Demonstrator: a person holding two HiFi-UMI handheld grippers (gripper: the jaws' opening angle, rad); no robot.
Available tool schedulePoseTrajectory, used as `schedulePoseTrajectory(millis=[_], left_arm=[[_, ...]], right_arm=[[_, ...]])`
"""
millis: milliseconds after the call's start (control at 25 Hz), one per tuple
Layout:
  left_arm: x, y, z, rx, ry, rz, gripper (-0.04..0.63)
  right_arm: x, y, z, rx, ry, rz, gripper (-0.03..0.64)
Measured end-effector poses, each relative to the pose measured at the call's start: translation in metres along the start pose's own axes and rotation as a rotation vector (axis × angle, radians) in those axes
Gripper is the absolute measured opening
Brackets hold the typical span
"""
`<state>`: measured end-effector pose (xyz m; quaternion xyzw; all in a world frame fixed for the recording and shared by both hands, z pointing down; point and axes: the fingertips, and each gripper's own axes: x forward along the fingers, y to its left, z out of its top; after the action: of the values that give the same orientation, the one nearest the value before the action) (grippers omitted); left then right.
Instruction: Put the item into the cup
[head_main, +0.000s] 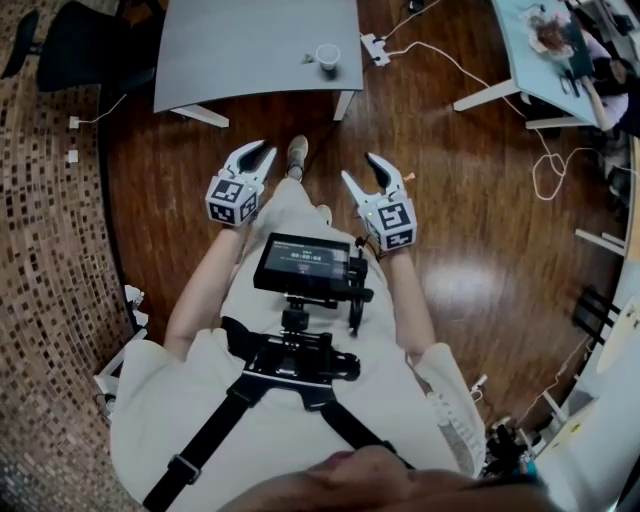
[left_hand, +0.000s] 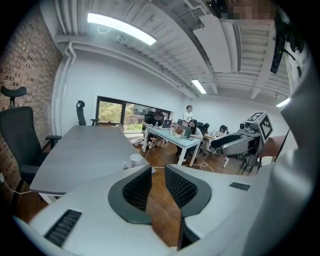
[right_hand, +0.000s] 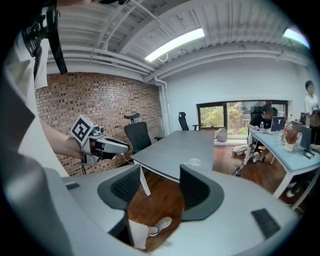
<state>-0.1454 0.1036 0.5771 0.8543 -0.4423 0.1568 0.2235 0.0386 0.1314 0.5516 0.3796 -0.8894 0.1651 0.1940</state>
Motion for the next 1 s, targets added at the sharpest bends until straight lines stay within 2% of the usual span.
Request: schedulePoseTrajectory(millis=[200, 600, 1000], left_arm=[[0.05, 0.038, 0.018, 0.032, 0.026, -0.044, 0.084], [0.152, 0.103, 0.032, 0.12, 0.164, -0.142, 0.097], [0.241, 0.168, 0.018, 0.207, 0.295, -0.232, 0.104]], right_arm=[[0.036, -0.03, 0.012, 0.019, 0.024, -0.03, 0.261], [0.109, -0.084, 0.058, 0.057, 0.046, -0.088, 0.261], [0.166, -0.12, 0.089, 0.099, 0.046, -0.177, 0.261]])
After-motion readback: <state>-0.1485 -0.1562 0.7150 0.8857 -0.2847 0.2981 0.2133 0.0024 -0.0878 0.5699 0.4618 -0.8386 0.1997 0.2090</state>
